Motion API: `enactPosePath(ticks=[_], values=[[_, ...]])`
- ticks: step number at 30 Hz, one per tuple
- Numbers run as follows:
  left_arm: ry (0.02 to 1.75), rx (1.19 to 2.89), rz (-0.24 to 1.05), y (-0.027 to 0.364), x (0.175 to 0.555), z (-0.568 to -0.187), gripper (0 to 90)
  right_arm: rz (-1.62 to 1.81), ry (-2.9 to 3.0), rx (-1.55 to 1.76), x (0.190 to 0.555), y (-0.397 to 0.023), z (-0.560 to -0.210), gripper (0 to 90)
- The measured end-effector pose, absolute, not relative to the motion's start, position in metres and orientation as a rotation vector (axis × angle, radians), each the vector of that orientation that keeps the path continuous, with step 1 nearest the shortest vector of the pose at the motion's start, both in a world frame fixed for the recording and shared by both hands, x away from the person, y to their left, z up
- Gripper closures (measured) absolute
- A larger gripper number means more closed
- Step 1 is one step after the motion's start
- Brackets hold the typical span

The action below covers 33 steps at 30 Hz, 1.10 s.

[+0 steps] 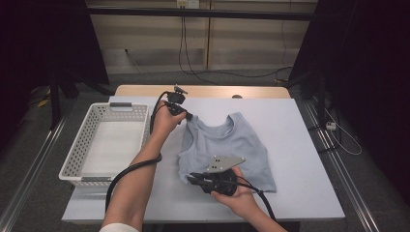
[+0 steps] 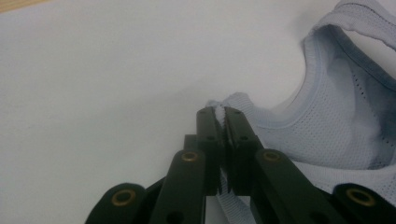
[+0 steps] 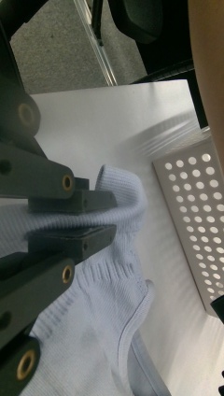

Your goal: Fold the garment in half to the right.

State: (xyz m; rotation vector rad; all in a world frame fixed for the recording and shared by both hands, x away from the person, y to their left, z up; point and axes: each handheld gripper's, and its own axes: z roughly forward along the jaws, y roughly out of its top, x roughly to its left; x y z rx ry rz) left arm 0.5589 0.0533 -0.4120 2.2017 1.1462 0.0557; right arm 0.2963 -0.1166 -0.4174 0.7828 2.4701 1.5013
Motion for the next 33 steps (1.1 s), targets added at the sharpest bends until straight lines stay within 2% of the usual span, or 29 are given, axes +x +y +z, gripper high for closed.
enactPosePath(ticks=[33], values=[[1.181,2.219,-0.024,0.072,0.571,-0.396,86.6,1.474,2.419,0.777,0.296,-0.100,-0.405,83.6]])
